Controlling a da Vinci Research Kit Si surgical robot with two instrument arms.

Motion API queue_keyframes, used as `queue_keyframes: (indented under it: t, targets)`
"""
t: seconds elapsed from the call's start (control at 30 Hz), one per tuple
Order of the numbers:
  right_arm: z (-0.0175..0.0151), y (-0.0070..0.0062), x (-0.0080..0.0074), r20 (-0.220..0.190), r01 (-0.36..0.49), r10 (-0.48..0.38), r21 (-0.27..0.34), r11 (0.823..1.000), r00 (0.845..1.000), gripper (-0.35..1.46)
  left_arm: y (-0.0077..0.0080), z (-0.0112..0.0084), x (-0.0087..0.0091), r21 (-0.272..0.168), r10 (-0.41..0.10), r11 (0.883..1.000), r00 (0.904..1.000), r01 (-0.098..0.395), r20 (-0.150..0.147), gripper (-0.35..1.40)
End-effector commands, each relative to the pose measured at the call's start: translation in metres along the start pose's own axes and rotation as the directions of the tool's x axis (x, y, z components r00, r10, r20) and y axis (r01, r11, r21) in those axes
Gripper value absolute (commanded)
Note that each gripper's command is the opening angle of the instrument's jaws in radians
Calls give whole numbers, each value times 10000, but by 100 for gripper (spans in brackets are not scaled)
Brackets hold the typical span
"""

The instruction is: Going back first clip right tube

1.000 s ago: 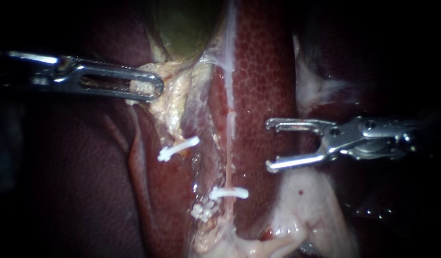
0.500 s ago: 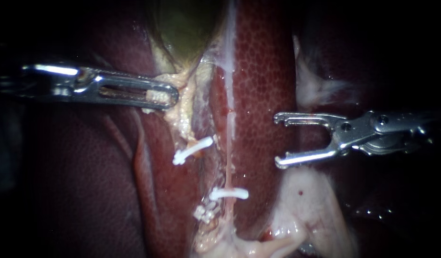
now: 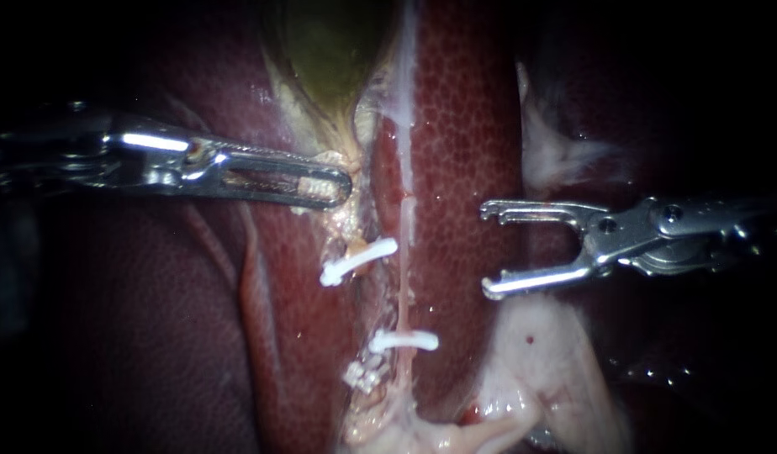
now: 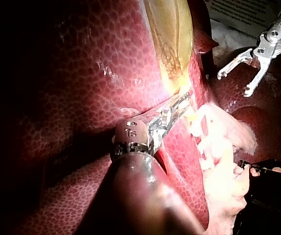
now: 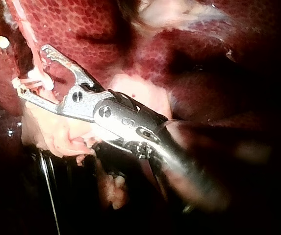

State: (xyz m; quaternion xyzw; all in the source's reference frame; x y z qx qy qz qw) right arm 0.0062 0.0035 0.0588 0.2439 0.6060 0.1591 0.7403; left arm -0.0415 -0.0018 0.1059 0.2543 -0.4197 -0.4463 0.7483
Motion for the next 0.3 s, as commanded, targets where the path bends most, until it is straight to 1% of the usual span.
queue_keyframes:
  t: [0.03,0.3]
  targets:
    - [0,0,1,-1,-1,1,33,10000,10000,60,0,0,0,2,-4,10000,10000,4,3,-35]
    - [0,-1,1,-2,-3,3,63,10000,10000,60,0,0,0,7,-3,10000,10000,3,0,-35]
